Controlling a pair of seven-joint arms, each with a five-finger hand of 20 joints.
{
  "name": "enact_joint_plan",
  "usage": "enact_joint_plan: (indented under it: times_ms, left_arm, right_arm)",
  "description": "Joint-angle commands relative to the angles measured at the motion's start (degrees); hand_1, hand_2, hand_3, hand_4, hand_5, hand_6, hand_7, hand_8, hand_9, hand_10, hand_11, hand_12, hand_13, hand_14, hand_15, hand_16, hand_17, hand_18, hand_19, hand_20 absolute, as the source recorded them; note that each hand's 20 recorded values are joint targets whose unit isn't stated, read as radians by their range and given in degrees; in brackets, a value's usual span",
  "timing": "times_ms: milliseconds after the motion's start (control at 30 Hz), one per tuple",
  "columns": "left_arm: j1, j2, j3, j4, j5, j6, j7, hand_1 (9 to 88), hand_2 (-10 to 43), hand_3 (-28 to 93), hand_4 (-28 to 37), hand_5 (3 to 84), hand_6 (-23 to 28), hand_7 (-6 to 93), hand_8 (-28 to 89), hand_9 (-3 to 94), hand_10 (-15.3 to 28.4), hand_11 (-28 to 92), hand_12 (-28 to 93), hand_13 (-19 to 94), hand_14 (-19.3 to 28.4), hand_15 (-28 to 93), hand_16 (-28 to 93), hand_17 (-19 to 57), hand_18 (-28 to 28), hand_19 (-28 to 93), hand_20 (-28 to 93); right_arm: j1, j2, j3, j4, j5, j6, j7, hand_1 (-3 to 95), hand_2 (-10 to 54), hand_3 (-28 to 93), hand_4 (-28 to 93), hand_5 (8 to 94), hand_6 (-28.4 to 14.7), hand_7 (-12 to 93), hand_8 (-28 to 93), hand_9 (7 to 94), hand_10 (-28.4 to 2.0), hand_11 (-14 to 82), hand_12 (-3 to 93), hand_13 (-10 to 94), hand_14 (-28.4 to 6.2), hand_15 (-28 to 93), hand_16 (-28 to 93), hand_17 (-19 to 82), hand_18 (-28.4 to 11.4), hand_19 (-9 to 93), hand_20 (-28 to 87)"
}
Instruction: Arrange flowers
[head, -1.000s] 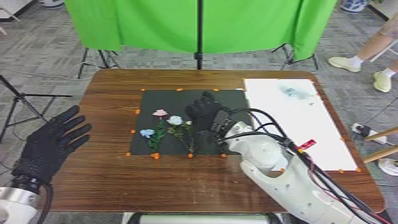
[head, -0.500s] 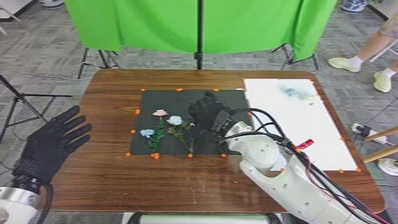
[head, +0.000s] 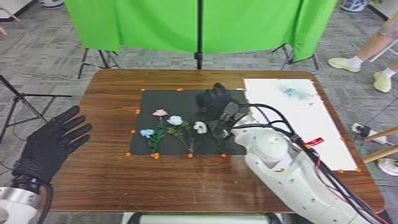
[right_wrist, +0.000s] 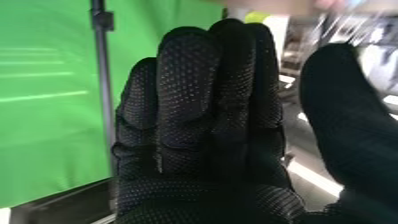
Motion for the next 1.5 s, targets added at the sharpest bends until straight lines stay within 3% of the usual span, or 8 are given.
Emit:
enact_joint_plan:
  times_ms: [33,133,200,333,533,1067,1233,1500]
  left_arm:
    - [1.4,-0.65,-0.36,-0.03,-0.18,0.23,0.36,24.4,-0.8,70,-28.2,26.9,2.2,21.3,-12,21.7,10.3,23,16,17,13.3,35,-2,-11.5,19.0,41,7]
    - [1.7,-0.95,-0.6,-0.19,-0.04,0.13,0.44,24.4,-0.8,70,-28.3,27.0,2.2,21.2,-12,21.8,10.3,23,16,17,13.3,35,-2,-11.4,18.9,41,7]
    - [1.8,-1.49,-0.83,-0.32,0.22,-0.09,0.35,24.4,-0.9,70,-28.2,27.0,2.2,21.2,-12,21.8,10.3,23,16,17,13.4,35,-2,-11.5,19.0,41,7]
    - [2.1,-0.95,-0.85,-0.32,-0.08,0.08,0.76,24.4,-0.9,70,-28.3,27.0,2.2,21.1,-12,21.7,10.3,23,16,17,13.3,35,-2,-11.4,19.0,41,7]
    - [1.7,-0.54,-0.58,-0.06,-0.17,0.16,0.55,24.4,-0.8,70,-28.2,26.9,2.1,21.1,-12,21.8,10.3,23,16,17,13.3,35,-2,-11.5,19.0,41,7]
    - [1.5,-0.19,-0.78,0.04,-0.19,-0.31,0.13,24.5,-0.7,70,-28.2,27.0,2.3,21.0,-12,21.8,10.3,23,16,17,13.2,35,-2,-11.5,19.0,41,7]
    - [1.3,-0.04,-0.77,0.26,-0.2,-0.27,-0.01,24.5,-0.8,70,-28.2,27.0,2.3,21.0,-12,21.8,10.3,23,16,17,13.2,35,-2,-11.5,19.0,41,7]
    - [1.3,-0.14,-0.76,0.17,-0.15,-0.44,-0.1,24.4,-0.7,70,-28.2,27.0,2.2,21.0,-12,21.7,10.2,23,16,17,13.3,35,-2,-11.4,19.0,41,7]
  right_arm:
    - [4.2,9.3,7.4,1.8,1.6,-8.3,12.3,25.7,-5.5,90,-28,50.1,1.9,44,-24,56.7,-8.6,39.0,23.0,55,-4.3,56,19,23,-15.4,71,36]
    - [3.2,13.2,10.4,3.6,2.5,-9.9,16.5,24.1,-5.9,92,-28,37.0,-1.4,44,-24,39.4,-11.8,36.9,20.5,38,-7.4,50,13,18,-15.6,65,31]
    - [2.9,14.6,12.6,3.9,3.6,-17.3,19.5,23.3,-5.9,92,-28,31.9,-3.2,41,-23,33.4,-12.7,33.3,19.3,30,-9.3,44,11,15,-15.9,60,28]
    - [0.4,17.0,16.2,6.2,7.3,-18.3,23.1,20.6,-3.3,89,-28,24.1,-6.0,27,-16,22.5,-14.3,18.8,19.7,18,-14.1,23,13,7,-19.2,52,17]
    - [-2.8,17.7,18.9,9.8,6.4,-13.7,22.7,19.2,-5.1,89,-28,21.6,-7.1,22,-13,19.6,-14.2,14.1,20.2,18,-15.0,15,13,5,-20.9,50,13]
    - [-6.1,17.5,20.5,14.2,7.6,-4.2,12.1,31.4,-9.5,90,-28,40.1,3.9,37,-24,49.0,-5.1,26.9,14.8,59,-3.0,33,14,17,-16.9,54,15]
    - [-6.5,17.0,21.0,13.9,4.9,-5.2,10.0,47.9,-9.5,80,-28,66.9,6.2,50,-13,85.9,-0.6,17.6,42.0,80,1.8,38,34,27,-12.7,65,23]
    - [-6.6,17.6,18.7,15.2,3.3,3.0,10.0,49.5,-9.5,82,-28,73.2,5.2,49,-13,90.5,0.3,17.8,45.7,84,1.8,44,36,29,-12.4,71,27]
